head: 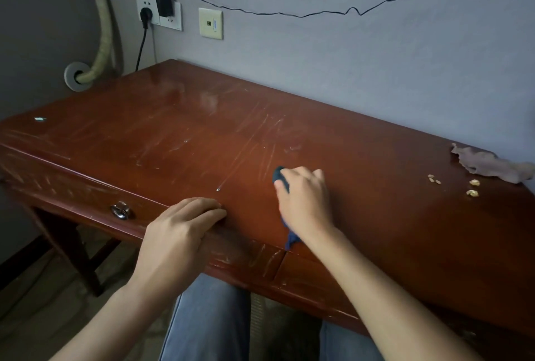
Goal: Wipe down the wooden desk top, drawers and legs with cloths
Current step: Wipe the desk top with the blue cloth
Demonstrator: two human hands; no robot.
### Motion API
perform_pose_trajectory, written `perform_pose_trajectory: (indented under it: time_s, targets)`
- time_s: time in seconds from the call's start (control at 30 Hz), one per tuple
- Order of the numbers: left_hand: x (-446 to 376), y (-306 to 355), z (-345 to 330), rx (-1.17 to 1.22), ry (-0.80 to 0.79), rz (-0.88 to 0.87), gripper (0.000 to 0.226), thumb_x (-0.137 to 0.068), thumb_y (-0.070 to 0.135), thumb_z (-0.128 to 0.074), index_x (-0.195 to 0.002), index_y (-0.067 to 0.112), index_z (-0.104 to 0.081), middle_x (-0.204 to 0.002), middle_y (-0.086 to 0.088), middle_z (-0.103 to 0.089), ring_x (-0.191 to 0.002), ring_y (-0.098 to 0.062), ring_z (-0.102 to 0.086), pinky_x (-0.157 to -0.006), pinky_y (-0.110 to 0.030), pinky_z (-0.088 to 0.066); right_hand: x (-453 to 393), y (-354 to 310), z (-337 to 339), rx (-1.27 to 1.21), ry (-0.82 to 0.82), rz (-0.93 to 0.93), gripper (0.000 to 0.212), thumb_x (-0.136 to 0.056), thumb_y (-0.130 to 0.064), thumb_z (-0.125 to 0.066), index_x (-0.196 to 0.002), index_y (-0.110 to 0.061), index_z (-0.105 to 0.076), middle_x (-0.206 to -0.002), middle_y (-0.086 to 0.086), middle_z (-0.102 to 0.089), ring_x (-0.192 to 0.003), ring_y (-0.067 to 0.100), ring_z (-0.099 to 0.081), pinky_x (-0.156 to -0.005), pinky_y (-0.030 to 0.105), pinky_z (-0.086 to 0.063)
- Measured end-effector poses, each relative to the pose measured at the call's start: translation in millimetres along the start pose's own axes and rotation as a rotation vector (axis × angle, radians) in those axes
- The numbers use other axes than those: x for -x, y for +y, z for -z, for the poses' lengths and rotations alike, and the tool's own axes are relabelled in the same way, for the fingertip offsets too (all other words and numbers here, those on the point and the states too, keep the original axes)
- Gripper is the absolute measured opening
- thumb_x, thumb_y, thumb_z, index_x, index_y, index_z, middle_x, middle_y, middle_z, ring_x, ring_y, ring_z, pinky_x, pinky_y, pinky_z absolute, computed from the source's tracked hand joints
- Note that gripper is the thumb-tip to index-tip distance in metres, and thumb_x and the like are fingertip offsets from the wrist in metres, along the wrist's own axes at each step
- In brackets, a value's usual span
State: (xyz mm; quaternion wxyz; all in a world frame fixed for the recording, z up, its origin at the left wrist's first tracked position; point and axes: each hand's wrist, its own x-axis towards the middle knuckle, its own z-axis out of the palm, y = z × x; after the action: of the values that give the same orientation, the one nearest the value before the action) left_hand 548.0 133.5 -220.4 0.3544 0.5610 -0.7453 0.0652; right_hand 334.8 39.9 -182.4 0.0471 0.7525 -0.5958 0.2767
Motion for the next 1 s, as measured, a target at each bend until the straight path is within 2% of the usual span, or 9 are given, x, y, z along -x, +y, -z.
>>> perform_pose_trajectory:
  time_s: [0.13,0.2,0.3,0.43,0.57,0.7,0.87,0.93,1.0]
  targets:
    - [-9,3,0,-0.053,-0.029,-0.037,0.052,-0.080,0.007,-0.040,-0.111,0.016,-0.081,-0.110,-0.002,-0.068,-0.100,-0.029,-0.065,-0.074,-0.042,-0.059,24,-26,-5,-0.202,-0.098,0.319,0.026,-0.097,-0.028,-0.065,-0.117,-0.014,-0.074,-0.108,0.001,-0.071,-0.091,0.022,-0.052,-0.082,0.033,-0.048]
    - [-12,4,-1,-0.120,-0.039,-0.034,0.045,-0.079,0.006,-0.055,-0.114,0.018,-0.080,-0.107,-0.003,-0.065,-0.097,-0.029,-0.063,-0.071,-0.041,-0.056,16,-22,-4,-0.221,-0.131,0.361,0.028,-0.098,-0.029,-0.064,-0.120,-0.015,-0.074,-0.109,0.000,-0.071,-0.094,0.021,-0.051,-0.083,0.032,-0.047]
    - [-12,3,-5,-0.185,-0.100,-0.004,0.063,-0.063,-0.008,-0.074,-0.120,0.018,-0.078,-0.109,-0.003,-0.063,-0.098,-0.029,-0.060,-0.074,-0.042,-0.055,-16,5,-12,-0.082,-0.044,0.207,0.027,-0.099,-0.031,-0.060,-0.115,-0.015,-0.075,-0.108,0.007,-0.072,-0.095,0.029,-0.054,-0.084,0.038,-0.047]
    - [-14,5,-8,-0.224,-0.108,-0.033,0.067,-0.068,-0.007,-0.065,-0.128,0.020,-0.074,-0.109,-0.002,-0.058,-0.098,-0.029,-0.057,-0.076,-0.042,-0.052,-46,40,-15,0.034,-0.019,-0.055,0.031,-0.103,-0.032,-0.056,-0.126,-0.017,-0.071,-0.117,0.007,-0.069,-0.106,0.030,-0.052,-0.088,0.038,-0.046]
    - [-17,7,-9,-0.276,-0.147,-0.036,0.070,-0.071,-0.004,-0.059,-0.134,0.026,-0.070,-0.108,-0.002,-0.054,-0.099,-0.029,-0.054,-0.076,-0.043,-0.050,-25,15,-16,-0.123,-0.048,0.204,0.027,-0.099,-0.028,-0.063,-0.117,-0.013,-0.075,-0.109,0.006,-0.070,-0.096,0.028,-0.051,-0.085,0.041,-0.049]
    - [-14,8,-9,-0.328,-0.137,-0.059,0.070,-0.071,-0.003,-0.063,-0.135,0.023,-0.069,-0.108,-0.005,-0.055,-0.098,-0.032,-0.055,-0.075,-0.046,-0.054,-7,3,-8,-0.294,-0.157,0.421,0.031,-0.096,-0.028,-0.068,-0.124,-0.016,-0.073,-0.112,-0.001,-0.071,-0.096,0.020,-0.051,-0.083,0.032,-0.048]
    - [-8,9,-10,-0.358,-0.178,-0.048,0.084,-0.062,-0.006,-0.069,-0.141,0.023,-0.064,-0.121,-0.005,-0.057,-0.110,-0.033,-0.055,-0.087,-0.049,-0.054,-52,36,-18,-0.081,-0.078,0.138,0.028,-0.101,-0.031,-0.059,-0.118,-0.016,-0.075,-0.112,0.004,-0.070,-0.100,0.026,-0.052,-0.083,0.034,-0.045]
    - [-7,11,-10,-0.357,-0.186,-0.053,0.080,-0.066,-0.003,-0.060,-0.142,0.023,-0.063,-0.125,-0.004,-0.057,-0.113,-0.033,-0.054,-0.091,-0.049,-0.052,-61,41,-22,-0.022,-0.051,0.011,0.028,-0.102,-0.032,-0.056,-0.113,-0.016,-0.075,-0.110,0.005,-0.069,-0.102,0.028,-0.053,-0.080,0.033,-0.041]
    - [-6,12,-10,-0.356,-0.187,-0.048,0.075,-0.073,0.005,-0.042,-0.142,0.024,-0.063,-0.130,-0.004,-0.058,-0.114,-0.033,-0.054,-0.093,-0.049,-0.049,-54,31,-22,-0.029,-0.050,0.060,0.028,-0.102,-0.031,-0.056,-0.113,-0.015,-0.075,-0.109,0.006,-0.068,-0.101,0.027,-0.052,-0.082,0.035,-0.044]
